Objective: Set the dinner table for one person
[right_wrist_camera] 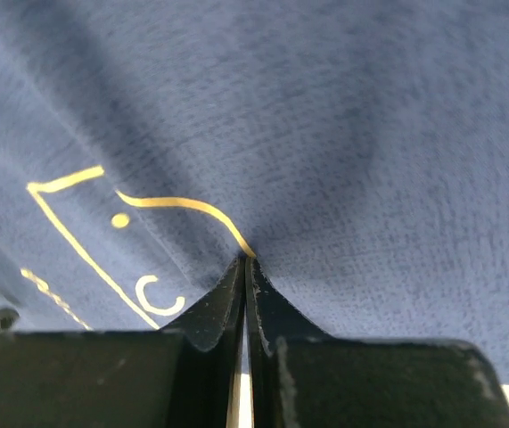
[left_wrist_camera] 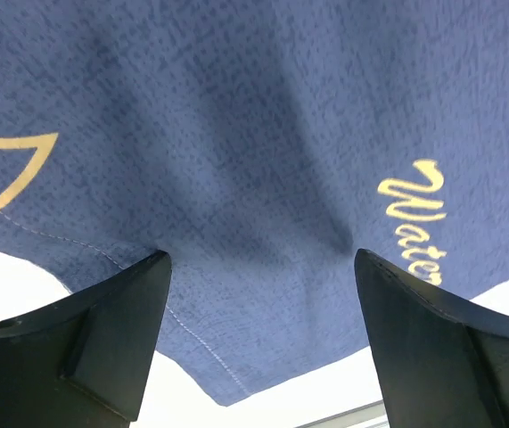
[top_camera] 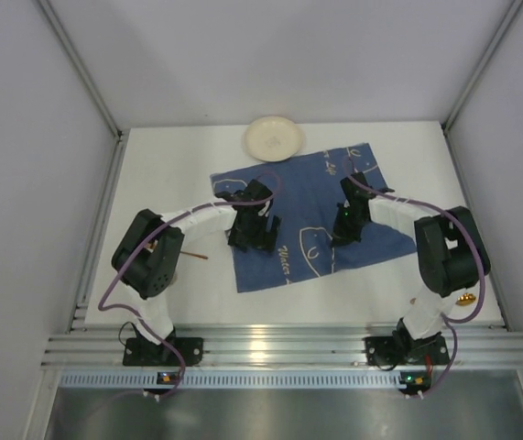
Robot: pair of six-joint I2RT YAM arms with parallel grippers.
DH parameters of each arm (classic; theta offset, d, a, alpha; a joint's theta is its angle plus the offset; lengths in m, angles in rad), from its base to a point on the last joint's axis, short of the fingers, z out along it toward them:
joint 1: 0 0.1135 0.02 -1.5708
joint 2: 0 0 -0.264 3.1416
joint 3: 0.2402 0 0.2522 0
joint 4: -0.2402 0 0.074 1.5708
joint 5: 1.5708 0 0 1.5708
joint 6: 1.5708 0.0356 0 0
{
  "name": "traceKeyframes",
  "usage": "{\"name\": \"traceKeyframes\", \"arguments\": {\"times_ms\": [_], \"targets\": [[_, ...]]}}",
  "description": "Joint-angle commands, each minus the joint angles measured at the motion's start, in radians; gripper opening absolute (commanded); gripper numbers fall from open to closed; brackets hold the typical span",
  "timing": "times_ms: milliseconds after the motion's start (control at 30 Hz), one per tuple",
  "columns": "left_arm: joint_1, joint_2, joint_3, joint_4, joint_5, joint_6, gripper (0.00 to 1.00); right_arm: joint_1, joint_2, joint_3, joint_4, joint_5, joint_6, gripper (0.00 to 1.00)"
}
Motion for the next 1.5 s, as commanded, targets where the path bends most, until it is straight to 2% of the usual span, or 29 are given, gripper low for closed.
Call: {"name": "traceKeyframes", "arguments": {"times_ms": [0,300,567,767,833,867,933,967,1000,1133,1300,1400,1467], "targets": [[0.000,0.058,0.012,-0.063,-0.065,0.015,0.90,0.091,0.006,-0.077,-0.035,0.031,0.011,0.00],[0.013,-0.043,-0.071,-0.171,-0.224,-0.004,0.91,0.174,-0.040,-0.097,-0.129,0.075,0.074,0.00],[0.022,-0.123,-0.100,-0.226,-0.294,-0.042,0.91,0.176,0.010,0.012,-0.207,0.132,0.034,0.00],[0.025,-0.120,-0.082,-0.237,-0.363,-0.035,0.93,0.181,0.038,0.142,-0.284,0.097,-0.037,0.01],[0.026,-0.096,-0.074,-0.237,-0.379,-0.027,0.93,0.187,0.026,0.208,-0.313,0.072,-0.055,0.15],[0.026,-0.089,-0.068,-0.234,-0.385,-0.027,0.93,0.188,0.009,0.233,-0.318,0.059,-0.061,0.31],[0.029,-0.073,-0.068,-0.231,-0.403,-0.025,0.93,0.188,-0.008,0.323,-0.330,0.039,-0.072,0.48],[0.029,-0.071,-0.072,-0.217,-0.405,-0.021,0.93,0.187,-0.019,0.357,-0.337,0.039,-0.075,0.63],[0.029,-0.066,-0.074,-0.212,-0.406,-0.018,0.93,0.185,-0.022,0.389,-0.338,0.040,-0.078,0.68],[0.031,-0.030,-0.069,-0.214,-0.429,-0.009,0.93,0.152,0.033,0.608,-0.328,0.020,-0.074,0.72],[0.051,0.033,-0.022,-0.226,-0.509,0.025,0.93,0.070,0.281,0.892,-0.311,-0.038,-0.054,0.72],[0.074,0.087,0.033,-0.273,-0.546,0.037,0.93,0.020,0.445,1.133,-0.307,-0.096,-0.002,0.71],[0.094,0.089,0.068,-0.281,-0.543,0.044,0.93,-0.002,0.550,1.210,-0.302,-0.112,0.029,0.71]]}}
